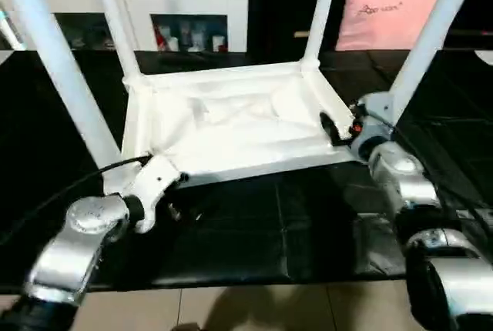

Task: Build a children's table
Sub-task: Rotate table base

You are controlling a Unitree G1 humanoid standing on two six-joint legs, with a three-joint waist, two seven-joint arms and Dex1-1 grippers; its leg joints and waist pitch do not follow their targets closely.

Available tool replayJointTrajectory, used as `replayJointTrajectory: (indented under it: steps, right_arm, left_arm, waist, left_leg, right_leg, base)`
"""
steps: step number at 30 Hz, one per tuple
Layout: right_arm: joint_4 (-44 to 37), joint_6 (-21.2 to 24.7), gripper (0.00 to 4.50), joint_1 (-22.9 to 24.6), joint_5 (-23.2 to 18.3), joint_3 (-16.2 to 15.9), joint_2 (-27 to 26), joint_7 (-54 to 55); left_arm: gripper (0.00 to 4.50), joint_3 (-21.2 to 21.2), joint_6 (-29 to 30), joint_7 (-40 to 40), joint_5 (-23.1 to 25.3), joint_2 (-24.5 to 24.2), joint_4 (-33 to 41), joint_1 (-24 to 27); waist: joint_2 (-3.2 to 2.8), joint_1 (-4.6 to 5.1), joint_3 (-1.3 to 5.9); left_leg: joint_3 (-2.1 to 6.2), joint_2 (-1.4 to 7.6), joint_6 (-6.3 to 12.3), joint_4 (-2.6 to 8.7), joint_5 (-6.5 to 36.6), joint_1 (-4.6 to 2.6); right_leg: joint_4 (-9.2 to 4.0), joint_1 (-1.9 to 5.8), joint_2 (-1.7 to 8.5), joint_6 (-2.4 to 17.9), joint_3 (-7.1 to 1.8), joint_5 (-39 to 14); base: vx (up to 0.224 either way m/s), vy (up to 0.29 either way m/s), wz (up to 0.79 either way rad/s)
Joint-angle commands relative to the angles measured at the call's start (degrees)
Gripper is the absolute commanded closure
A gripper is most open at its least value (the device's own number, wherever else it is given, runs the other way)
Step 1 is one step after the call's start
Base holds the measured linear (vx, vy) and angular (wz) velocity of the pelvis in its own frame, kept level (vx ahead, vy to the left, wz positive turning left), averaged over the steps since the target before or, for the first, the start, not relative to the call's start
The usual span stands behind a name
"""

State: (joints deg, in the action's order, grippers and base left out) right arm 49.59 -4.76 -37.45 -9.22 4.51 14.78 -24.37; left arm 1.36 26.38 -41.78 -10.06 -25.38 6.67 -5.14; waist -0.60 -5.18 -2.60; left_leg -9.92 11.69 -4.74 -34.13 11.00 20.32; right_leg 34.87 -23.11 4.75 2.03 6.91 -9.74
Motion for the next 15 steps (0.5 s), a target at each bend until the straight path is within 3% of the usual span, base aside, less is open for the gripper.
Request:
replayJointTrajectory:
  steps: [1, 7, 10, 12, 15]
  right_arm:
    - [-3.57, 1.90, 0.00, 1.01, -1.02, -1.15, 0.04, -3.31]
    - [-19.76, 9.78, 0.00, 10.60, -6.30, -5.83, 1.82, -15.76]
    - [-25.56, 12.06, 0.00, 14.74, -8.05, -7.79, 3.26, -20.86]
    - [-29.44, 14.18, 0.00, 17.01, -9.75, -8.53, 3.99, -24.01]
    - [-37.35, 18.16, 0.00, 21.75, -13.13, -11.79, 7.12, -31.73]
  left_arm:
    - [0.07, -2.38, 0.88, 1.11, -2.40, 0.27, 1.61, 0.96]
    - [0.07, -6.75, 2.56, -4.15, -4.05, -5.84, 4.50, 9.42]
    - [0.07, -9.73, 2.87, -7.92, -5.06, -10.61, -1.20, 7.99]
    - [0.07, -11.24, 3.27, -8.75, -6.21, -12.21, -3.19, 7.54]
    - [0.07, -16.67, 4.25, -8.30, -8.16, -14.64, -4.93, 7.21]
  waist:
    - [-0.19, -0.08, 3.33]
    - [-0.24, -0.04, 2.86]
    - [-0.46, -0.24, 2.64]
    - [-0.56, -0.32, 2.48]
    - [-0.96, -0.56, 2.54]
  left_leg:
    - [0.42, 1.22, 2.31, 4.01, 13.67, 0.40]
    - [0.51, 1.35, 3.31, 4.28, 15.55, 0.09]
    - [0.49, 1.23, 2.94, 4.35, 17.63, -0.79]
    - [0.83, 1.23, 2.60, 4.71, 19.06, -0.72]
    - [1.03, 1.64, 2.35, 4.89, 19.93, -0.75]
  right_leg:
    - [-4.81, 3.20, 3.41, 7.88, -3.13, -18.86]
    - [-5.59, 2.69, 3.17, 5.08, -3.28, -24.34]
    - [-6.09, 1.93, 2.91, 4.37, -3.36, -26.84]
    - [-6.23, 2.27, 2.97, 3.60, -3.26, -27.91]
    - [-5.96, 2.36, 3.07, 4.57, -3.45, -25.37]
  base:
    - [0.000, 0.000, 0.00]
    - [0.000, 0.000, 0.00]
    - [0.000, 0.000, 0.00]
    - [0.000, 0.000, 0.00]
    - [0.000, 0.000, 0.00]
